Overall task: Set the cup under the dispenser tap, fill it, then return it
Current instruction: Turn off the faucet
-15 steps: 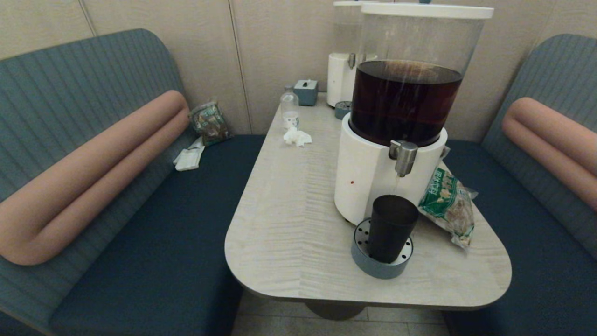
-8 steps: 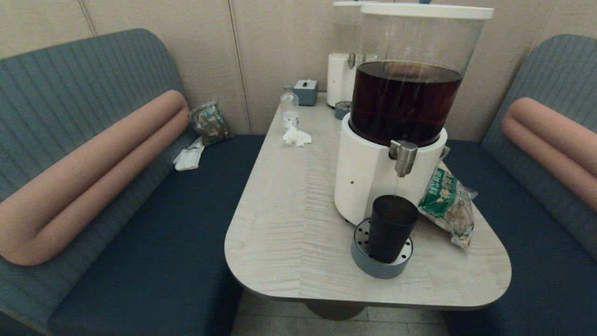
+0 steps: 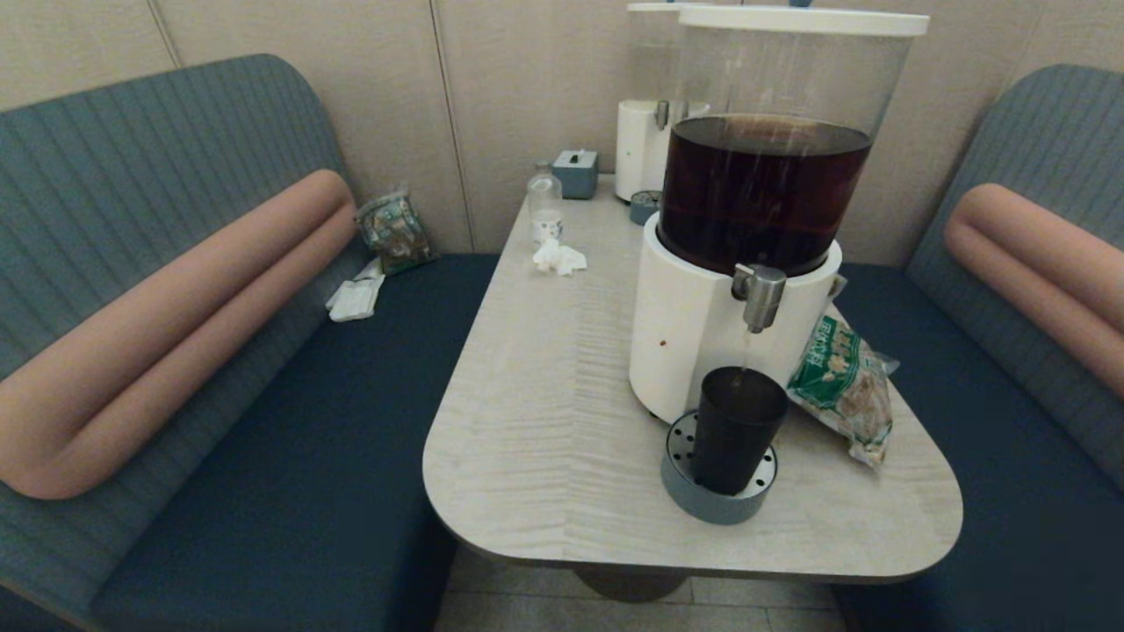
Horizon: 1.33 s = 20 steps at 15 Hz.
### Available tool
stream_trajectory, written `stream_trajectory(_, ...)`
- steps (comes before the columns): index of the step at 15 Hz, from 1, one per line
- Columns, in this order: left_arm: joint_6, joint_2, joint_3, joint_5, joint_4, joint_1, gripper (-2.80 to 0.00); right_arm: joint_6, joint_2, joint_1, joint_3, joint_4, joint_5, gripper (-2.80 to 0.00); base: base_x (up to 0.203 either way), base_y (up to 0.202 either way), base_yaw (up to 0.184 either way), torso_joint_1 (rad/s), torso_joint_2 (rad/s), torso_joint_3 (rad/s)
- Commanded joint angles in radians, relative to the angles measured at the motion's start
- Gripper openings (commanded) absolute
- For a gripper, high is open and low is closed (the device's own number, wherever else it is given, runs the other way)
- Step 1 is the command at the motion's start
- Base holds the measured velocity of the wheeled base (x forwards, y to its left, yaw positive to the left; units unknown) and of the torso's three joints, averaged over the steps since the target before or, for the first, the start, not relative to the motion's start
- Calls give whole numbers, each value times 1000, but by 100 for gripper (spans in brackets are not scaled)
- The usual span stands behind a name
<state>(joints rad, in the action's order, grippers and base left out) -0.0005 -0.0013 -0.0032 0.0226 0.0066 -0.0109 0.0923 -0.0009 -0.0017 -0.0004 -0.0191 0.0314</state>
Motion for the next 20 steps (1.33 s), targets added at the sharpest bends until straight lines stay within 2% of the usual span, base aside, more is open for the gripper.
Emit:
stream_trajectory(1, -33, 3, -40, 10, 5, 0, -280, 1, 1, 0, 1, -2, 1, -280, 0, 0, 0, 0, 0, 0)
stream_trajectory(4, -75, 46, -277, 47, 136, 1, -280, 1, 1, 0, 2, -2, 1, -280, 0, 0, 0, 0, 0, 0)
stream_trajectory(6, -114, 173, -421, 78, 152, -4, -280, 1, 1, 0, 1, -2, 1, -280, 0, 0, 0, 0, 0, 0)
stream_trajectory(7, -147, 288, -509, 102, 131, -12, -280, 1, 1, 0, 1, -2, 1, -280, 0, 0, 0, 0, 0, 0)
stream_trajectory(9, -229, 573, -683, 171, 18, -27, -280, 1, 1, 0, 1, -2, 1, -280, 0, 0, 0, 0, 0, 0)
stream_trajectory(11, -344, 857, -841, 255, -189, -37, -280, 1, 1, 0, 2, -2, 1, -280, 0, 0, 0, 0, 0, 0)
stream_trajectory(12, -427, 993, -898, 291, -330, -42, -280, 1, 1, 0, 2, -2, 1, -280, 0, 0, 0, 0, 0, 0)
stream_trajectory(14, -674, 1226, -964, 344, -702, -60, -280, 1, 1, 0, 2, -2, 1, -280, 0, 0, 0, 0, 0, 0)
stream_trajectory(16, -1057, 1438, -985, 375, -1166, -77, -280, 1, 1, 0, 2, -2, 1, -280, 0, 0, 0, 0, 0, 0)
stream_trajectory(17, -1227, 1522, -980, 384, -1337, -86, -280, 1, 1, 0, 0, -2, 1, -280, 0, 0, 0, 0, 0, 0)
stream_trajectory(18, -1409, 1590, -961, 385, -1440, -100, -280, 1, 1, 0, 0, -2, 1, -280, 0, 0, 0, 0, 0, 0)
stream_trajectory(20, -1686, 1651, -941, 336, -1512, -170, -280, 1, 1, 0, 1, -2, 1, -280, 0, 0, 0, 0, 0, 0)
